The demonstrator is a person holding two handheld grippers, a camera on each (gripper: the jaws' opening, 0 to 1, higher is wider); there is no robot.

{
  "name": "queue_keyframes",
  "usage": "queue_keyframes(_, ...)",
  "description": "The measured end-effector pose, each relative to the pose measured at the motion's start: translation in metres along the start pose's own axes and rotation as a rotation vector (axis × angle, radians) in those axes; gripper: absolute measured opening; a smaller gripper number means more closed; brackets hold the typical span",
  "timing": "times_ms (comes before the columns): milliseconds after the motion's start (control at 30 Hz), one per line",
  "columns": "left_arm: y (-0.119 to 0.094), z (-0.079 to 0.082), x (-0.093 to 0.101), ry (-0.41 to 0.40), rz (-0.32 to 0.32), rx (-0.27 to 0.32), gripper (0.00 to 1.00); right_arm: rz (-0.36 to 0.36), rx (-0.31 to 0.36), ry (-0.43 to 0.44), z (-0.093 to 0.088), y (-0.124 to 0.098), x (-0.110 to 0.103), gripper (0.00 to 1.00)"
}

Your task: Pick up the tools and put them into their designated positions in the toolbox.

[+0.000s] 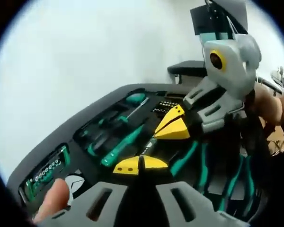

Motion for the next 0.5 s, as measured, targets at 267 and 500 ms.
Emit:
queue_keyframes(267,0.016,0.000,-0.001,0.005,-0.007,0.003,0.00,0.067,0.006,0.078,-0.004,0.002,-0.003,0.00)
queue_keyframes(500,-0.038,0.006,-0.019,-0.137,0.080,0.141,0.02,-0.118,0.142,0.313,-0.004,-0.045,0.065,0.00)
Point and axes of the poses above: the point that each gripper's makers call its tool centre point, and the gripper's own axes: y roughly forward along the fingers, x roughly to its right, z roughly out of its top, the point moved 1 cm from there along -y, roughly backward along the fingers, and after that the axes turned 10 degrees about -y, right-handed, at the moved point
